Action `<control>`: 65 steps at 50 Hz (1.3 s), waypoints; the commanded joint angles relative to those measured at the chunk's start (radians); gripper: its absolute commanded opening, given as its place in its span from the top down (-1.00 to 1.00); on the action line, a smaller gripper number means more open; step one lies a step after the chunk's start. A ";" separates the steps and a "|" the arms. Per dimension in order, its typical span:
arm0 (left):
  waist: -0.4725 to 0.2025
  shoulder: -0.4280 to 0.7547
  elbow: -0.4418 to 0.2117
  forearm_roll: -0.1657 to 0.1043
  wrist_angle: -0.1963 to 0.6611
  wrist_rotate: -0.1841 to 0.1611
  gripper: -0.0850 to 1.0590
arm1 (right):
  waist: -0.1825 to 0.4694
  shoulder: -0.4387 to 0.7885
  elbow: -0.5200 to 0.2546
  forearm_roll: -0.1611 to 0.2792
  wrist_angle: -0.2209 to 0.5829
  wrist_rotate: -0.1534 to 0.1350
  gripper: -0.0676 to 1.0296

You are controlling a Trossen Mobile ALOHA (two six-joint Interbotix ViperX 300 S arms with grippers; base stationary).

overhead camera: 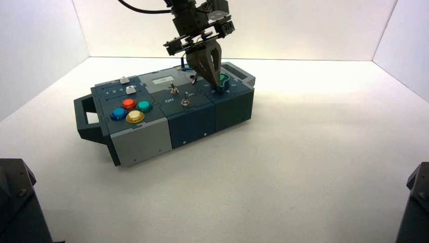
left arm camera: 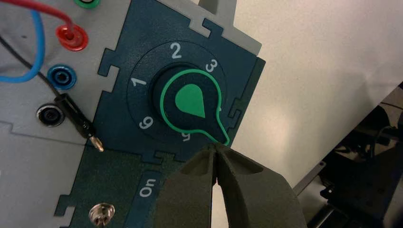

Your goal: Turn the knob to position 4.

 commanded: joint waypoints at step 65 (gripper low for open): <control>0.000 -0.219 -0.075 0.011 0.077 -0.051 0.91 | -0.014 -0.012 -0.015 -0.006 -0.009 0.005 0.24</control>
